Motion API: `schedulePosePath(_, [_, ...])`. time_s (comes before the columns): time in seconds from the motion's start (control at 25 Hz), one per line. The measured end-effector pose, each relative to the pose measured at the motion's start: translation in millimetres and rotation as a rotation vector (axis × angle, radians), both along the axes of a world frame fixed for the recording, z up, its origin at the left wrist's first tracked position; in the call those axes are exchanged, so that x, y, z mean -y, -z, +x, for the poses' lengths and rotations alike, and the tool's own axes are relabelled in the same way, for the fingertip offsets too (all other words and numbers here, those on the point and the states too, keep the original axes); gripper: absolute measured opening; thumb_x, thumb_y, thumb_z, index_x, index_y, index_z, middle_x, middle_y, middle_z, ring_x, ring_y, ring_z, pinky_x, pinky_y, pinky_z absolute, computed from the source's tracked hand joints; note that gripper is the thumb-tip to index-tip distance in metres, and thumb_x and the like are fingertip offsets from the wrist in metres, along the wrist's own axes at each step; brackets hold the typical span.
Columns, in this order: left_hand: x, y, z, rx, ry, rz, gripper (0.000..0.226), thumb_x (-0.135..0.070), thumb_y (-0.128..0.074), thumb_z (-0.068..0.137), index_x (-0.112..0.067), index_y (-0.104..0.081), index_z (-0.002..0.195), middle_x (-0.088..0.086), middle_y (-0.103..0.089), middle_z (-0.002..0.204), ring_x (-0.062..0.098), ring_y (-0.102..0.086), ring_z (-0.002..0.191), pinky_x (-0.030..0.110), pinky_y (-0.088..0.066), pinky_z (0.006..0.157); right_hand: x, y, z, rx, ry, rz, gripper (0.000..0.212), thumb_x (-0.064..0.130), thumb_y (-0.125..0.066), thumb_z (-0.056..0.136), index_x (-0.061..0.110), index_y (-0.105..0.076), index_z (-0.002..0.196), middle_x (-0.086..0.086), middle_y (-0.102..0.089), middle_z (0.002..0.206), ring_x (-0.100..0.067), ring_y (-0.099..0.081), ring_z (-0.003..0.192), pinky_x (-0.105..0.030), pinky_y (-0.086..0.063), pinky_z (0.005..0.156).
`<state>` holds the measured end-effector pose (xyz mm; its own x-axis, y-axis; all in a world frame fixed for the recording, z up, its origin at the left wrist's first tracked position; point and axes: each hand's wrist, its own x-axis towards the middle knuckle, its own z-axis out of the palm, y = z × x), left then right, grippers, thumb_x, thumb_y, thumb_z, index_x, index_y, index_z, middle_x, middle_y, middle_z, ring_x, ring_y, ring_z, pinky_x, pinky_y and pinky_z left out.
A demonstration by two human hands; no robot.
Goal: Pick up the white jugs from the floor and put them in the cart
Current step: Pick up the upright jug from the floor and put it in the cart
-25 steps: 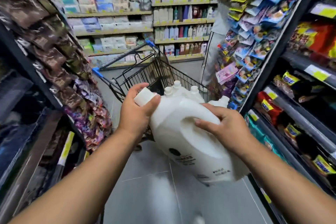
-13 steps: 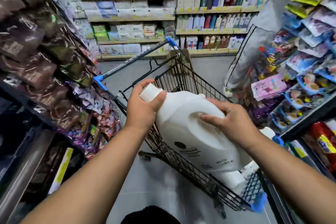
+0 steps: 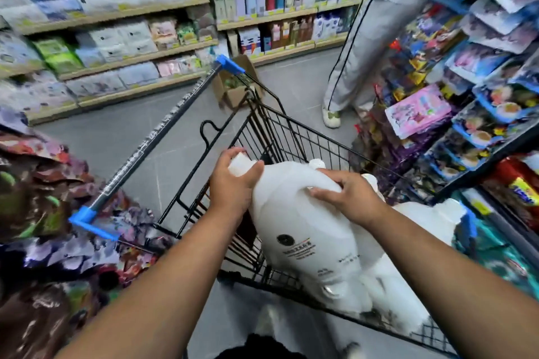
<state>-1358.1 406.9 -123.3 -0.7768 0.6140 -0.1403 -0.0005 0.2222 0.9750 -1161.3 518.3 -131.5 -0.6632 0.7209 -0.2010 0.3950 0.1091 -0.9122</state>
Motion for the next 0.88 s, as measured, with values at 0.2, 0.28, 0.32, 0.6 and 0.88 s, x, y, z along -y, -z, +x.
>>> schedulePosePath(0.2, [-46,36,-13,0.054,0.112,-0.172,0.039,-0.025,-0.078,0.079,-0.032,-0.06,0.112,-0.007,-0.061,0.1,0.018,-0.061,0.091,0.036,-0.056,0.079,-14,42,-3,0.131,0.127,-0.057,0.027,0.042,-0.077,0.078,0.037,-0.074,0.105,0.017,-0.074,0.096,-0.002,-0.069,0.088,-0.022,-0.051,0.078])
schedulePosePath(0.28, [-65,46,-16,0.037,0.184,-0.216,0.04,-0.028,-0.079,0.078,-0.034,-0.058,0.112,-0.002,-0.063,0.101,0.021,-0.063,0.091,0.042,-0.057,0.081,-19,54,-2,0.188,0.18,-0.018,0.021,0.041,-0.074,0.081,0.036,-0.073,0.101,0.021,-0.072,0.086,0.0,-0.066,0.082,-0.024,-0.05,0.079])
schedulePosePath(0.32, [-74,49,-17,0.014,0.228,-0.246,0.042,-0.031,-0.079,0.078,-0.034,-0.056,0.113,0.0,-0.063,0.102,0.022,-0.063,0.091,0.043,-0.057,0.081,-21,59,-2,0.218,0.208,0.004,0.017,0.038,-0.073,0.083,0.036,-0.073,0.099,0.021,-0.07,0.082,0.0,-0.064,0.079,-0.025,-0.049,0.079])
schedulePosePath(0.6, [-102,62,-4,-0.28,0.488,-0.455,0.076,-0.052,-0.066,0.085,-0.028,-0.023,0.143,0.012,-0.028,0.147,0.031,-0.049,0.12,0.035,-0.039,0.099,-26,83,-1,0.4,0.345,0.097,0.028,0.031,-0.066,0.087,0.029,-0.067,0.115,0.004,-0.071,0.103,-0.019,-0.063,0.095,-0.029,-0.047,0.081])
schedulePosePath(0.88, [-98,66,4,-0.612,0.565,-0.402,0.08,-0.059,-0.061,0.083,-0.024,-0.029,0.148,0.009,-0.008,0.16,0.032,0.001,0.148,0.05,-0.007,0.12,-6,77,31,0.324,0.581,-0.02,0.06,0.042,-0.076,0.078,0.028,-0.055,0.133,0.004,-0.058,0.114,-0.015,-0.057,0.097,-0.026,-0.042,0.085])
